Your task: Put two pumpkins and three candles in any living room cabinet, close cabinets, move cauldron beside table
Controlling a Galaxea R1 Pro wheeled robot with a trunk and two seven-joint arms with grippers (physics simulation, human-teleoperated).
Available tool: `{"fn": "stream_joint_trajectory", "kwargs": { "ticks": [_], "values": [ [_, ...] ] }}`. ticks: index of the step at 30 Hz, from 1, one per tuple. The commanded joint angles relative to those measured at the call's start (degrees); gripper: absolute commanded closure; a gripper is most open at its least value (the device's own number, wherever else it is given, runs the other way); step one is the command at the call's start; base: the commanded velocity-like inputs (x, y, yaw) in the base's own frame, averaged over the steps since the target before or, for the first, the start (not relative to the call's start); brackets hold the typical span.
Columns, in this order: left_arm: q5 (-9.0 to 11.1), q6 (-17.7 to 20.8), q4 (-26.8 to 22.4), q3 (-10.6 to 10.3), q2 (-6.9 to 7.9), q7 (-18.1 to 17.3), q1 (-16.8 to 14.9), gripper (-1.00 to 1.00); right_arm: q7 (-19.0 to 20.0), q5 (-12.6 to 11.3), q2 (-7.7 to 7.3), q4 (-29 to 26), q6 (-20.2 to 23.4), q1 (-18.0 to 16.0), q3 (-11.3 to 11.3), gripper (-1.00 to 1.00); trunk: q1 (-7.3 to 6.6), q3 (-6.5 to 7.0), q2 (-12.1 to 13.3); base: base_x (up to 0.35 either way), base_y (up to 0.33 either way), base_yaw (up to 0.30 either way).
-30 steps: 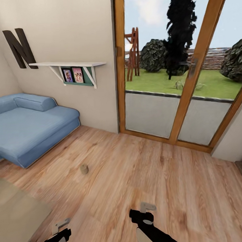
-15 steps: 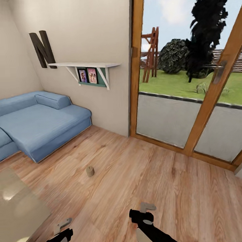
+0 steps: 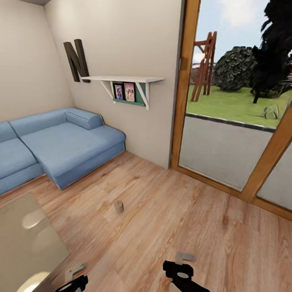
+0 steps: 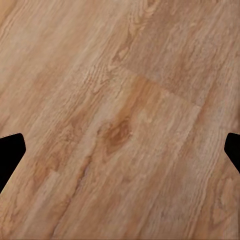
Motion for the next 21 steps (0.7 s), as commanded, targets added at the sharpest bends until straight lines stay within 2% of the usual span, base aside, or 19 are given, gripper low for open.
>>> {"fn": "stream_joint_trajectory", "kwargs": {
  "ticks": [1, 5, 10, 21],
  "values": [
    [0.53, -0.23, 0.00, -0.49, 0.01, 0.20, 0.02, -1.00, -0.25, -0.49, 0.00, 0.08, -0.36, -0.05, 0.39, -1.00, 0.00, 0.01, -0.03, 0.005, -0.007, 0.235],
    [0.49, -0.31, 0.00, -0.49, 0.01, 0.20, 0.08, -1.00, -0.33, -0.70, 0.00, 0.19, -0.37, -0.05, 0.32, -1.00, 0.00, 0.23, -0.03, 0.002, -0.003, 0.225],
    [0.48, -0.32, 0.00, -0.49, 0.01, 0.20, 0.17, -1.00, -0.90, -0.91, 0.00, 0.30, -0.27, -0.05, 0.23, -1.00, 0.00, 0.29, -0.03, 0.000, -0.047, 0.052],
    [0.48, -0.32, 0.00, -0.49, -0.07, 0.20, 0.18, -1.00, -4.20, -0.97, 0.00, 0.97, -0.01, -0.05, 0.15, -1.00, 0.00, 0.29, -0.03, 0.070, -0.261, 0.002]
  ]
}}
